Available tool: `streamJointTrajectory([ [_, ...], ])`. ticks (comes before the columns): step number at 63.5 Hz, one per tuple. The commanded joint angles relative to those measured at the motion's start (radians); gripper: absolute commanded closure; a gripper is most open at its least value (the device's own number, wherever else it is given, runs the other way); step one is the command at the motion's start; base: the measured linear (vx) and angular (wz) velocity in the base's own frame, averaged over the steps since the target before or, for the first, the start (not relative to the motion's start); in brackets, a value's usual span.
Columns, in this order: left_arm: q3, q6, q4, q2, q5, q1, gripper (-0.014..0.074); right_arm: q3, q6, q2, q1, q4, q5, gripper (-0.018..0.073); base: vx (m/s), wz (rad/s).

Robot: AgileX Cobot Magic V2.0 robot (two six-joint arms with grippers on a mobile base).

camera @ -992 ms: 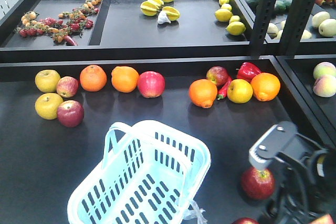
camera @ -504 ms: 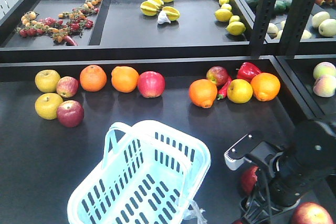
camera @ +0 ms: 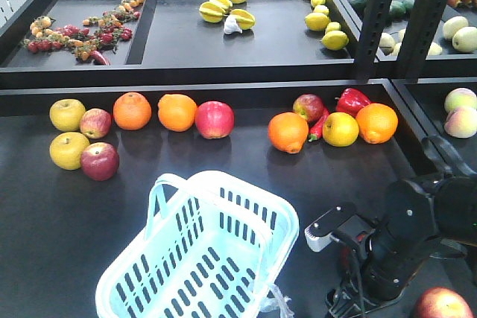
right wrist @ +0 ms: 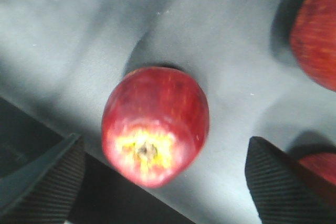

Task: Pick three apples into basket with both arms
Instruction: 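Lower the right gripper over the red apple and close it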

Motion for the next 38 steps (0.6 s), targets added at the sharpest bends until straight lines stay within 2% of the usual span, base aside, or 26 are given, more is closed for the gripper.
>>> streamJointTrajectory([
  [1,-0.023,-0.005,0.031,0.009,-0.051,-0.005,0.0011,-0.025,-0.006,-0.005,0.003,0.011,-0.011,-0.0031,0.00,0.00],
  [38,-0.023,-0.005,0.031,0.009,-0.051,-0.005,0.0011,-0.025,-0.025,0.178,0.003,0.053,-0.047,-0.0031,0.00,0.00],
])
